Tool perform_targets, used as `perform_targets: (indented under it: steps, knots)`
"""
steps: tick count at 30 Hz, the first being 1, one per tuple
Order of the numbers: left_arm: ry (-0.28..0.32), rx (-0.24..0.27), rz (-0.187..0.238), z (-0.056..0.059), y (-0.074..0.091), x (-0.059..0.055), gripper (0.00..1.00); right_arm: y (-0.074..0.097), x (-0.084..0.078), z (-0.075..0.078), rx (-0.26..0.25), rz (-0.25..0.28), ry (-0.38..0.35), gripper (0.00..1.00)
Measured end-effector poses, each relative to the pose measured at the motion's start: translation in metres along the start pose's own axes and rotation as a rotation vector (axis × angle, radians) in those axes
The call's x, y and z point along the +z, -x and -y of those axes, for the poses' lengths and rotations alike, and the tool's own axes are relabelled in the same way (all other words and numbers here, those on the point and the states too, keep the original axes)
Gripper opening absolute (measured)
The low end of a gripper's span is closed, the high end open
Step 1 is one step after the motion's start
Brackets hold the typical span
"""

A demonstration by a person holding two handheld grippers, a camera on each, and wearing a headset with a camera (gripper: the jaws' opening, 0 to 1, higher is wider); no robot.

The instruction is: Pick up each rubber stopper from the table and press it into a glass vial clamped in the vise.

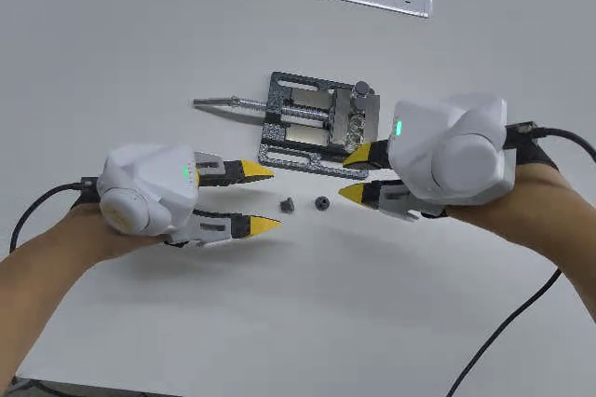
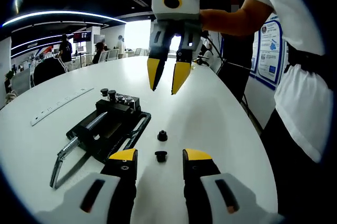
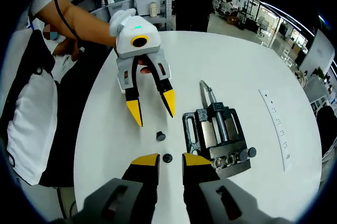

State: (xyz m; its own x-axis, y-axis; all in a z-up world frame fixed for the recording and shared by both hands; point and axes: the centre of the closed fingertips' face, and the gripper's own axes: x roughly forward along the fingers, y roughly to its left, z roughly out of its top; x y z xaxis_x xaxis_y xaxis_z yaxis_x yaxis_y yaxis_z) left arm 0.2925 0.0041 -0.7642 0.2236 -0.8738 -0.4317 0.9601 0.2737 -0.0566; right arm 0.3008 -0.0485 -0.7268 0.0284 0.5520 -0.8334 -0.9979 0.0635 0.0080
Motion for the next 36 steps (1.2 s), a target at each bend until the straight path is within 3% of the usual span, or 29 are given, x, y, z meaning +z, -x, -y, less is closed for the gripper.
perform_targets:
  steps: [6,16,20,26,36]
  knots:
    - [0.007,-0.001,-0.011,-0.001,-0.002,-0.006,0.29,-0.005,-0.01,-0.004,-0.029,0.069,-0.085,0.21]
    - [0.016,-0.012,-0.022,-0.001,-0.01,-0.015,0.28,-0.011,-0.024,-0.007,-0.069,0.124,-0.169,0.3]
    - [0.019,-0.014,-0.024,-0.001,-0.012,-0.016,0.27,-0.011,-0.022,-0.01,-0.089,0.171,-0.185,0.32]
    - [0.024,-0.012,-0.025,-0.001,-0.014,-0.017,0.25,-0.007,-0.014,-0.015,-0.104,0.28,-0.21,0.36]
    - [0.022,-0.023,-0.029,0.004,-0.021,-0.019,0.22,-0.003,-0.012,-0.018,-0.132,0.324,-0.234,0.4]
